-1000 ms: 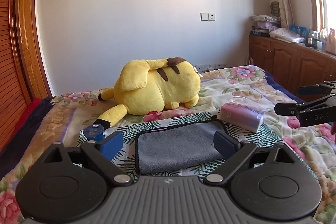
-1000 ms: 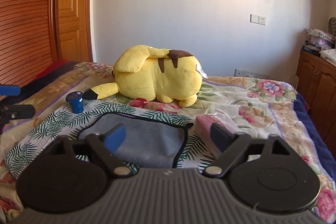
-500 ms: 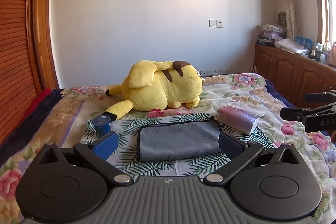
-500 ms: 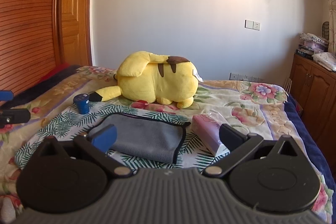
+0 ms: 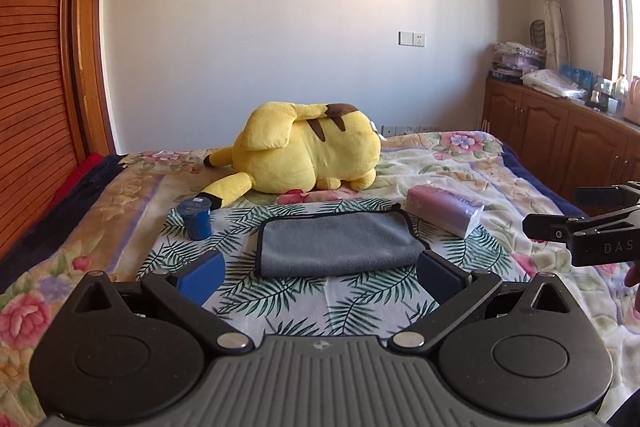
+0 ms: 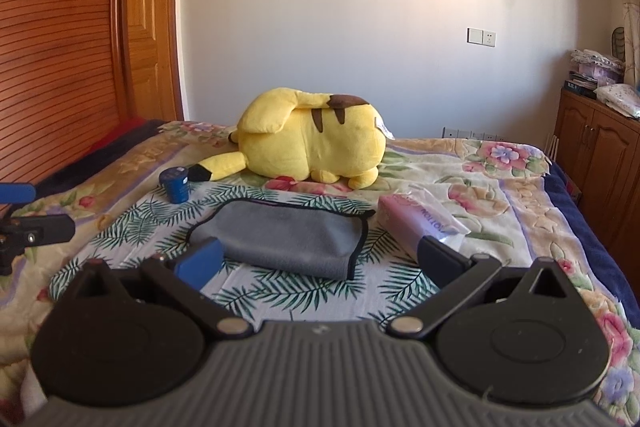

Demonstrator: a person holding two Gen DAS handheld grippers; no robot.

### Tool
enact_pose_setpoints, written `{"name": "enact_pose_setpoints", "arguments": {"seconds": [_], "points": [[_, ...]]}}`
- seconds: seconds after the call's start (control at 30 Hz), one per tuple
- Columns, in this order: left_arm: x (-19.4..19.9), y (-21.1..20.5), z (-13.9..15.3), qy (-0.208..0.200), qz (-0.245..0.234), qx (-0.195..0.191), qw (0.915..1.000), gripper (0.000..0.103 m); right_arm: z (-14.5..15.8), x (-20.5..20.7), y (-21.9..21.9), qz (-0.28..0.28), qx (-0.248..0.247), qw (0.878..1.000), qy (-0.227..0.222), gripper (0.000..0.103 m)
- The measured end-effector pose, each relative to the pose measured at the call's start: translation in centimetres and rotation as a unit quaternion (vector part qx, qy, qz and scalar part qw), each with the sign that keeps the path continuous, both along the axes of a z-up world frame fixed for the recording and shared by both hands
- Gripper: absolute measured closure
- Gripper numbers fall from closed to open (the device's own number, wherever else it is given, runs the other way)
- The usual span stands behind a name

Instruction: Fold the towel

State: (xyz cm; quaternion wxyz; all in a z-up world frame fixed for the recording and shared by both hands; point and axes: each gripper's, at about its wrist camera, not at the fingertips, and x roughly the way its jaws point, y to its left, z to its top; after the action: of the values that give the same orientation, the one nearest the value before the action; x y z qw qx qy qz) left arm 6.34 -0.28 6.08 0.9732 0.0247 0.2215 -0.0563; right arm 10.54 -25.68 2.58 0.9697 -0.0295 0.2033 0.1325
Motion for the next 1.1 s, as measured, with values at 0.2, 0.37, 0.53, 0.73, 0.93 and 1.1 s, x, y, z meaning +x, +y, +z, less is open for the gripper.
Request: {"name": "enact_pose_setpoints", "arguments": {"seconds": [0.2, 0.37, 0.53, 0.73, 0.93, 1.1], "points": [[-0.8, 0.0, -0.8, 0.008, 0.018, 0.008, 0.9998, 0.016, -0.5, -1.3, 0.7, 0.011, -0.010, 1.000, -0.002, 0.000], [-1.2, 0.0, -1.8, 0.020, 0.017, 0.007, 0.9996, 0.016, -1.2, -2.1, 1.2, 0.017, -0.008, 1.000, 0.002, 0.000], [-1.6, 0.0, -2.9, 0.030, 0.012, 0.004, 0.9995, 0.016, -2.3, -2.6, 1.4, 0.019, -0.005, 1.000, 0.011, 0.000], [-2.0, -0.4, -5.1, 0.046, -0.005, 0.005, 0.9989, 0.016, -4.0, -3.1, 1.5, 0.018, 0.002, 0.999, 0.030, 0.000], [-2.3, -0.7, -6.8, 0.059, -0.010, 0.006, 0.9982, 0.016, -5.3, -3.4, 1.4, 0.013, 0.010, 0.999, 0.045, 0.000], [-2.7, -1.1, -8.1, 0.068, -0.011, 0.009, 0.9976, 0.016, -5.9, -4.0, 1.5, 0.017, 0.017, 0.998, 0.052, 0.000]]}}
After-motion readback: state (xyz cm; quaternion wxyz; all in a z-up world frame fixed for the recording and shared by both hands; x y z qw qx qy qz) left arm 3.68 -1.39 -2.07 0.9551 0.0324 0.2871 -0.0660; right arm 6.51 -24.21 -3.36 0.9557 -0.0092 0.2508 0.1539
